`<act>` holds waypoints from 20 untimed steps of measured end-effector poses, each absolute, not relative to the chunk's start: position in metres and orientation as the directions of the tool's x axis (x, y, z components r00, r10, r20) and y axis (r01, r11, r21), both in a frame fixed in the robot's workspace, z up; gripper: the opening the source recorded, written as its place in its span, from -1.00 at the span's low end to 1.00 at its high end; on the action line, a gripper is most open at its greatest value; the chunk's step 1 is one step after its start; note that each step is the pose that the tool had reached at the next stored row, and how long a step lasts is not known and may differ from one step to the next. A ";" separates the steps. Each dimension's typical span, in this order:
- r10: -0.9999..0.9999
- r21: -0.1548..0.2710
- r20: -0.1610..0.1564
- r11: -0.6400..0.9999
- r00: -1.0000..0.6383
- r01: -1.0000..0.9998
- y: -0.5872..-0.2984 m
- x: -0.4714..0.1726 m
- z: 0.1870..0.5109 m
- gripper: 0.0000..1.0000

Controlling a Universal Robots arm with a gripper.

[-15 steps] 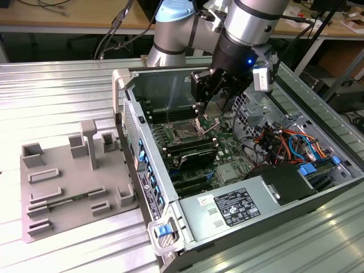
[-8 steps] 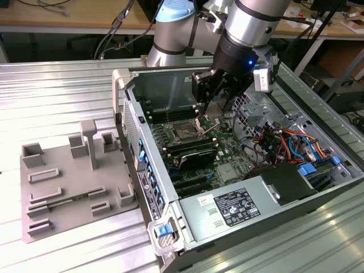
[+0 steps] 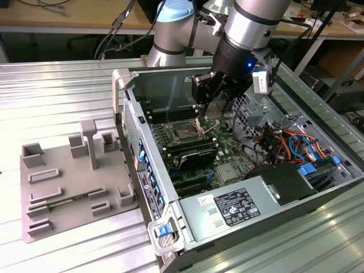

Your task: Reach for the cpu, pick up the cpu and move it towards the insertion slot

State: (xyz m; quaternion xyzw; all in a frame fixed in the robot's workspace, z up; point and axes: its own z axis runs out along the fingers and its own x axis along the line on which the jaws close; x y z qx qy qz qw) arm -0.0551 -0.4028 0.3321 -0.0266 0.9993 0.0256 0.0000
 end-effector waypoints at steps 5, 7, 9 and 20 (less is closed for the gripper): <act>-0.053 0.051 -0.001 0.997 -0.999 -0.053 -0.400 -0.053 0.330 0.09; -0.053 0.051 -0.001 0.997 -0.999 -0.053 -0.398 -0.050 0.329 0.09; -0.053 0.051 -0.001 0.997 -0.999 -0.053 -0.395 -0.048 0.329 0.09; -0.053 0.051 -0.001 0.997 -0.999 -0.053 -0.387 -0.042 0.328 0.09</act>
